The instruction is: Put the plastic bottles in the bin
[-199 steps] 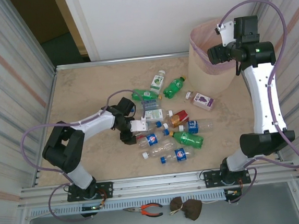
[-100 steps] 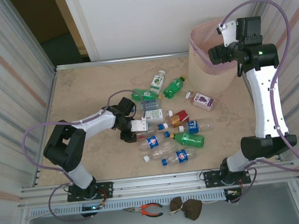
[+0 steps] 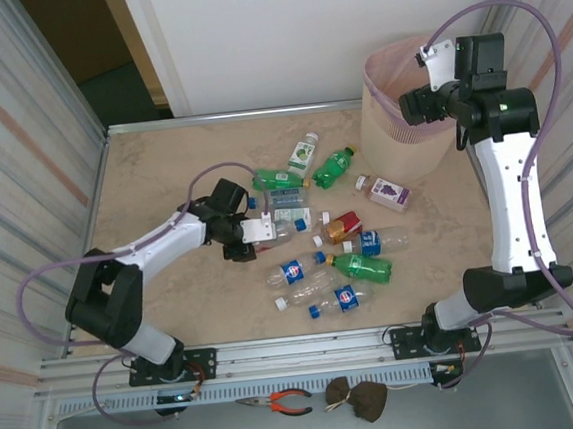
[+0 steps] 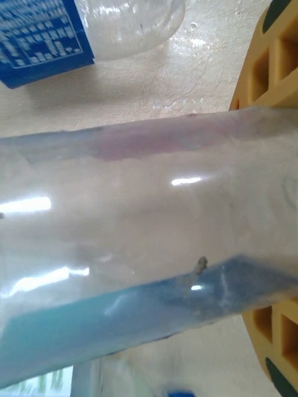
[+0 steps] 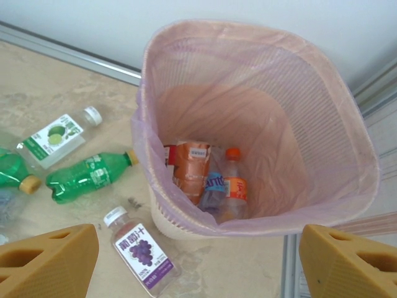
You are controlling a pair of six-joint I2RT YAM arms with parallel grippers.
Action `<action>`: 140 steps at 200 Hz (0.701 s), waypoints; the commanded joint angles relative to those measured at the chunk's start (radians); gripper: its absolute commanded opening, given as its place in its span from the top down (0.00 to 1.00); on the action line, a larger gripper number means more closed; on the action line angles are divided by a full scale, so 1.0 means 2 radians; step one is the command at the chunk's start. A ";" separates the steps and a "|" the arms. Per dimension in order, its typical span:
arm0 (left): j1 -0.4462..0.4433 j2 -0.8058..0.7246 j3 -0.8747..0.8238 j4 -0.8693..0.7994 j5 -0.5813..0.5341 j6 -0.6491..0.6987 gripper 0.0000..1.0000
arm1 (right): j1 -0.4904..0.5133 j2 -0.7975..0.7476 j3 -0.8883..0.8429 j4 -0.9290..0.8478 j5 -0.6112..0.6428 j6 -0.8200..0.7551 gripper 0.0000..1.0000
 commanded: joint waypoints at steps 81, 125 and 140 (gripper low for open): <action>0.009 -0.167 0.008 0.093 0.183 -0.141 0.57 | 0.021 -0.129 -0.142 0.137 -0.247 0.087 0.16; 0.009 -0.213 0.004 0.200 0.261 -0.240 0.57 | 0.026 -0.207 -0.251 0.345 -0.400 0.189 0.16; 0.009 -0.224 0.001 0.237 0.281 -0.272 0.57 | 0.037 -0.223 -0.274 0.403 -0.430 0.216 0.15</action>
